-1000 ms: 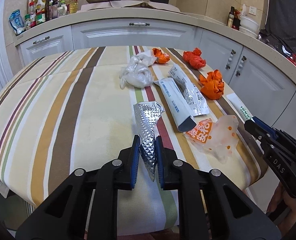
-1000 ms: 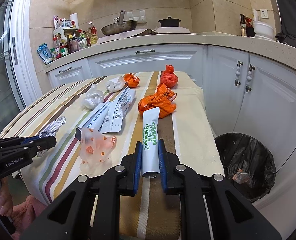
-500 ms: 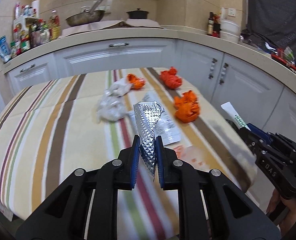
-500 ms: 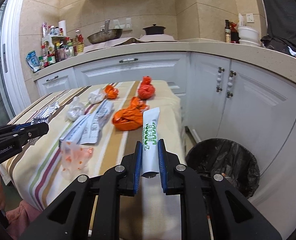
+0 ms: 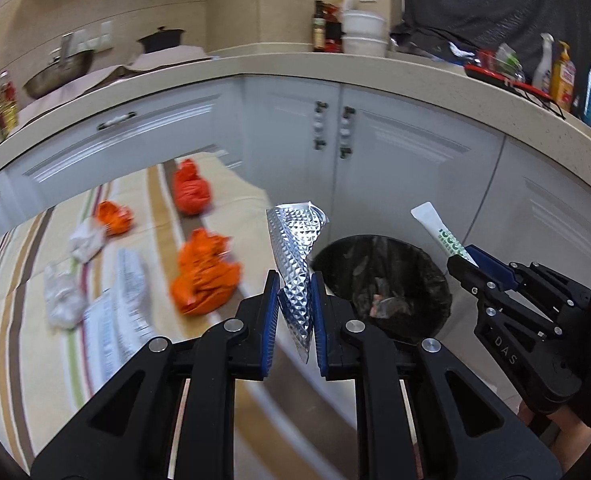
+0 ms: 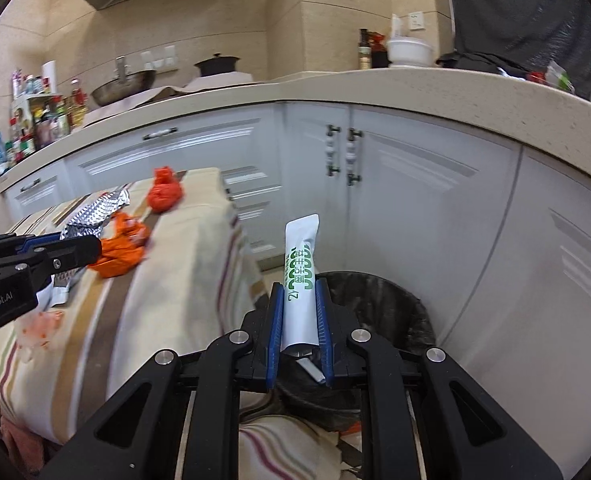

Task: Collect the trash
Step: 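Carry the tube and foil wrapper over the bin and open both tools, then return to the table and grasp the clear orange-printed snack bag with the right tool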

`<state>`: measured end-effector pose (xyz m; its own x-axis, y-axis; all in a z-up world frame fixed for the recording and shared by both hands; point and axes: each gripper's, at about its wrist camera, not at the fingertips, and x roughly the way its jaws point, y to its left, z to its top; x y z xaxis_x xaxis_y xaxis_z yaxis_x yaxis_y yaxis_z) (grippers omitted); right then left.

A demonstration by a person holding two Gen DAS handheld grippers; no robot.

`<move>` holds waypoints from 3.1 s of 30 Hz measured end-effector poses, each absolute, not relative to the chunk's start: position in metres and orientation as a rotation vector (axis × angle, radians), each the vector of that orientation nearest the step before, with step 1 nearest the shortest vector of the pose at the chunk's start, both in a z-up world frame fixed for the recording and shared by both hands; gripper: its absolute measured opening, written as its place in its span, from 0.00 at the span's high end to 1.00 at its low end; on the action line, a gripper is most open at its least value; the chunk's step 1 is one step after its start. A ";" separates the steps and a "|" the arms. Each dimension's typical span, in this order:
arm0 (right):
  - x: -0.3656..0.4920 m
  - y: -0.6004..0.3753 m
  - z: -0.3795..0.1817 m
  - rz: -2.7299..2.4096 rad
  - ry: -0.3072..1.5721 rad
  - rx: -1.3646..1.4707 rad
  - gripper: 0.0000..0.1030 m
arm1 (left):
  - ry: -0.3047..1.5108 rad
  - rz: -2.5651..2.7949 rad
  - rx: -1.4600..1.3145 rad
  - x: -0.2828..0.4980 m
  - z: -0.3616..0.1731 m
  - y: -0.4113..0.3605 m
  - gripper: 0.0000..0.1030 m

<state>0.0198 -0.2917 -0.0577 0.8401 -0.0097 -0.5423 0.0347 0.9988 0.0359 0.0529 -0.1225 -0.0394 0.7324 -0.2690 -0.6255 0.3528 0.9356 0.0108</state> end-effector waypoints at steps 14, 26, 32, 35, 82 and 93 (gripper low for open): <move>0.052 -0.357 -0.078 -0.105 0.598 0.110 0.83 | 0.771 -0.409 0.185 0.107 -0.069 -0.215 0.85; 0.074 -0.374 -0.095 -0.125 0.616 0.159 0.59 | 0.820 -0.361 0.151 0.129 -0.085 -0.227 0.49; 0.068 -0.367 -0.087 -0.129 0.613 0.156 0.58 | 0.778 -0.345 0.101 0.122 -0.064 -0.200 0.49; 0.063 -0.357 -0.079 -0.121 0.600 0.148 0.56 | 0.761 -0.334 0.081 0.118 -0.053 -0.183 0.49; 0.004 -0.094 -0.073 0.479 0.656 -0.101 0.44 | 0.748 0.172 -0.113 -0.012 -0.065 0.118 0.48; -0.001 -0.096 -0.076 0.490 0.658 -0.114 0.67 | 0.765 0.150 -0.112 -0.013 -0.068 0.109 0.47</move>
